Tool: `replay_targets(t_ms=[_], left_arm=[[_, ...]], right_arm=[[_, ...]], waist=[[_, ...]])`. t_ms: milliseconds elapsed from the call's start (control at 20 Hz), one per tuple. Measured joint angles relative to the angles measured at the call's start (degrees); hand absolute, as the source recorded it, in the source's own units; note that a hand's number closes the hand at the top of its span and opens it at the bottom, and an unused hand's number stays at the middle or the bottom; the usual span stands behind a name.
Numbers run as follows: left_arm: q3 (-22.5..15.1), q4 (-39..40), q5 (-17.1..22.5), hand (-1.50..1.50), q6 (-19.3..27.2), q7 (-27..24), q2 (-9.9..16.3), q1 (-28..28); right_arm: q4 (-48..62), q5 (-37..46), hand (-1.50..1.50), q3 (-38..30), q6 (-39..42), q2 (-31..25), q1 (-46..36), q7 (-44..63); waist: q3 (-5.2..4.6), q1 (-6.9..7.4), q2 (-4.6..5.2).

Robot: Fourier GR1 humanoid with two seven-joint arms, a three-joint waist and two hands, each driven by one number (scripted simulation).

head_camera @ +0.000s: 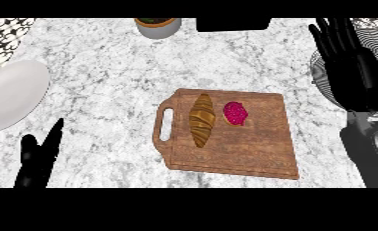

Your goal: Pick the cupcake from the cutting board and place it in the tiered basket

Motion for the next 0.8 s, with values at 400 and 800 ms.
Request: replay_targets(t_ms=[400,800], left_arm=[[3.45,-6.54,-1.49,0.00,-1.35,2.18,11.58,12.10],[4.73,-9.52,2.41,0.00,-4.34,-0.07,6.92,4.94]], right_arm=[[5.36,-14.04,-1.50,-3.02,3.77,15.50,9.70,-7.65],[12.02,4.12,-1.50,4.79,-4.05,14.15,18.54,-14.65]], waist=[[0.97,0.43,1.10],[-1.69,0.50,1.93]])
